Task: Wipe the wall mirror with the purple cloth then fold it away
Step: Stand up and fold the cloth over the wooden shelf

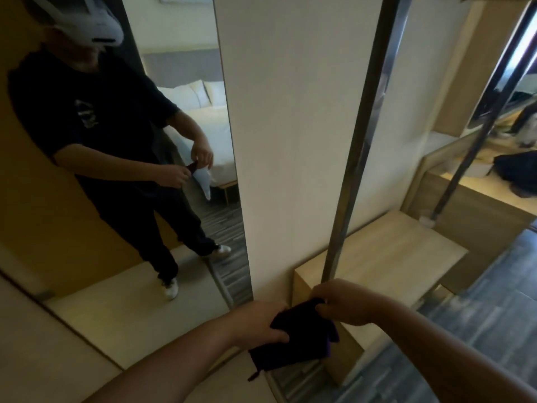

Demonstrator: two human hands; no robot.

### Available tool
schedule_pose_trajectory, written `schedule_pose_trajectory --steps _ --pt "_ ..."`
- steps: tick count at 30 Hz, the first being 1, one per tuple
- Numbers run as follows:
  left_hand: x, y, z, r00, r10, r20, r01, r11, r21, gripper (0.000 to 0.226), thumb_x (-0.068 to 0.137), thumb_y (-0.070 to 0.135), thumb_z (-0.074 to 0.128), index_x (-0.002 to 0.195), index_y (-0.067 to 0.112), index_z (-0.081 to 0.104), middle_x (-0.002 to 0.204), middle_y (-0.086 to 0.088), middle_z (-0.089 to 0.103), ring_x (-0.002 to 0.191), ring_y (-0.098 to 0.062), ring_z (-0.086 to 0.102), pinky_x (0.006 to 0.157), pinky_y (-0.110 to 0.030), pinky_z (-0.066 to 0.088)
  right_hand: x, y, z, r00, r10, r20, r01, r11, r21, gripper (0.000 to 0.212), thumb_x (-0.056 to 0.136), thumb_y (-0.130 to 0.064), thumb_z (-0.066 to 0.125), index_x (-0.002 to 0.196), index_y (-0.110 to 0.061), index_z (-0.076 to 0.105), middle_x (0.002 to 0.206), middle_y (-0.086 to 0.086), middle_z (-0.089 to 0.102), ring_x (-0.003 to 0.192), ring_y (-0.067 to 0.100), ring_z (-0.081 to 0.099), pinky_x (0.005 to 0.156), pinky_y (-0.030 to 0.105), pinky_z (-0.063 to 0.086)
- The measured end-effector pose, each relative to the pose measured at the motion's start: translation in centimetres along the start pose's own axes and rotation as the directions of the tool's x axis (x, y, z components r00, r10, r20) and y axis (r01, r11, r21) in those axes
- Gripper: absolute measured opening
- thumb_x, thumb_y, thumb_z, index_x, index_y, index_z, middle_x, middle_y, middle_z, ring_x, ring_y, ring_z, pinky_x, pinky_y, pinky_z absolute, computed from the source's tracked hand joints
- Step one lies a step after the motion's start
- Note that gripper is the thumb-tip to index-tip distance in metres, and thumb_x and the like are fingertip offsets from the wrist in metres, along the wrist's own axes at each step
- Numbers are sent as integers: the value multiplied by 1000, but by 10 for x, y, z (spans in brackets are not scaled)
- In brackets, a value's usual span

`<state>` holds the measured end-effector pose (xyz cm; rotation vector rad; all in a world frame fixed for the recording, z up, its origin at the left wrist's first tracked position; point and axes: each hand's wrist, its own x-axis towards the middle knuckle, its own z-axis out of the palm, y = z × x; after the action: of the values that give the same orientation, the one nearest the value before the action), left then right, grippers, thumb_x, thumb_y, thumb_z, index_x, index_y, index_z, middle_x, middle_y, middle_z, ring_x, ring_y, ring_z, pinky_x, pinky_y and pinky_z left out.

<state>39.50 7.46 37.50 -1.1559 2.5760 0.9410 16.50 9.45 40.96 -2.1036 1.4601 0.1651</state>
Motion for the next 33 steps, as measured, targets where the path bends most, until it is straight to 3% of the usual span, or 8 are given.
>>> schedule_pose_trajectory --steps 2,6,9,13,20,23,28,33 --pt "10 13 -4 999 15 -39 -13 998 61 26 101 39 52 115 18 55 105 4 57 84 -8 48 59 -16 33 -6 12 -4 1000 -3 -24 3 1000 4 23 96 -24 49 115 -21 61 103 -3 63 94 14 61 86 31 51" --pt "44 46 -15 1000 -13 -8 14 997 71 26 103 37 47 115 17 57 116 -4 59 98 -18 55 80 -32 44 -22 41 -15 998 -16 -58 15 999 -29 25 97 -38 52 119 -27 56 106 -3 64 95 14 61 89 36 53" --pt "80 73 -18 999 34 -17 -33 996 82 24 103 34 50 117 16 58 113 0 51 99 -17 53 80 -30 42 -32 73 -19 999 -49 -24 46 992 -118 42 87 -52 65 120 -30 51 110 -8 61 97 11 60 89 33 51" --pt "133 100 -9 997 72 -36 -68 993 100 26 100 40 53 118 23 58 107 5 55 96 -13 55 84 -35 49 -39 137 -36 999 -53 -8 51 989 -139 27 93 -41 63 114 -26 54 91 -12 60 81 6 58 80 26 48" --pt "215 129 31 997 61 -40 -56 993 104 34 95 34 60 127 24 53 116 5 55 101 -12 55 86 -33 50 -31 261 -45 989 -14 145 16 1000 -13 22 92 -37 66 106 -21 61 89 -10 57 82 10 56 66 18 41" --pt "249 128 52 1000 28 8 -28 995 98 23 96 25 57 119 23 56 109 6 53 93 -13 55 77 -31 49 -12 302 -25 975 6 224 -6 1000 -2 21 93 -35 66 106 -19 63 90 -8 58 84 13 56 65 20 40" --pt "312 99 98 996 -14 88 0 988 157 10 92 16 55 101 19 55 95 3 51 82 -17 51 65 -34 44 30 359 31 961 71 267 -73 997 -5 17 98 -27 59 113 -22 64 104 -1 65 93 16 59 79 31 48" --pt "391 52 139 998 -38 42 26 968 249 11 91 14 56 101 16 54 100 -4 55 93 -25 56 76 -39 50 85 413 82 970 168 177 -165 986 -33 21 100 -26 52 120 -27 58 97 -3 68 83 15 62 74 32 53"
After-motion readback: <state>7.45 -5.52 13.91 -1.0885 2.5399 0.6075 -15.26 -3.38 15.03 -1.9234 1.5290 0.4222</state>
